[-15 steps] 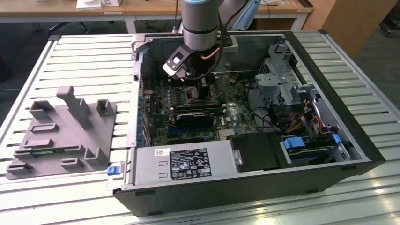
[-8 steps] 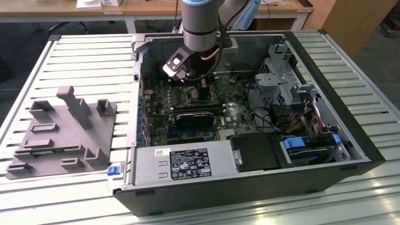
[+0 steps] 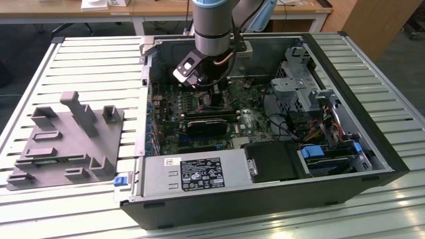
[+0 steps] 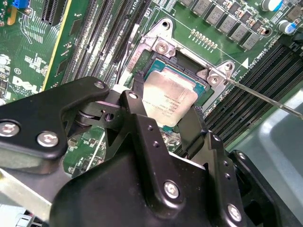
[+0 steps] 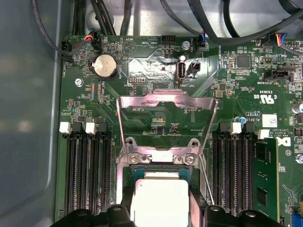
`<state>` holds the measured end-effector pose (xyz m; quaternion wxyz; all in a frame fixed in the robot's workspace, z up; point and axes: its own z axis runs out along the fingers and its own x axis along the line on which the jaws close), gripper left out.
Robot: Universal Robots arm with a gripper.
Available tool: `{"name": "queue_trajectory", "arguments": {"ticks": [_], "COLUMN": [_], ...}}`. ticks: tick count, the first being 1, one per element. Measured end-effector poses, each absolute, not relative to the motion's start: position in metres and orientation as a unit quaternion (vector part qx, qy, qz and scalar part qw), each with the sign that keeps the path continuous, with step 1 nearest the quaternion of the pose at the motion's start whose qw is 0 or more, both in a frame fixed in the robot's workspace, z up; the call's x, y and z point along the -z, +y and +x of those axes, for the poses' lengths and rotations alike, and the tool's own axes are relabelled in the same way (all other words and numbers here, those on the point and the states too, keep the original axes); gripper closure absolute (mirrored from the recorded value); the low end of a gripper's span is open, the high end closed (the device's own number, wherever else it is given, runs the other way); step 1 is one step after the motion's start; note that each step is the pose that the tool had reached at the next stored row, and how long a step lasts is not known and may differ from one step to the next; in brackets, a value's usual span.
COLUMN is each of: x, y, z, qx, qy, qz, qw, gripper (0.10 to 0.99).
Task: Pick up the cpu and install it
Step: 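Place the cpu into insertion slot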
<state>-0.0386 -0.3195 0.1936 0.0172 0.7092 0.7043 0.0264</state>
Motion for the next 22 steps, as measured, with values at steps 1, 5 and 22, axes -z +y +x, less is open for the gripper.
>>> {"name": "queue_trajectory", "arguments": {"ticks": [1,5,22], "x": [-0.1936,-0.1935,-0.1914], "y": [-0.3195,-0.3195,-0.319], "z": [-0.0386,-0.0386,-0.0384], "qx": [-0.026,-0.026,-0.028], "qy": [0.704,0.704,0.704], "qz": [0.709,0.709,0.709], "qw": [0.017,0.017,0.016], "gripper": [0.549,0.549,0.475]}}
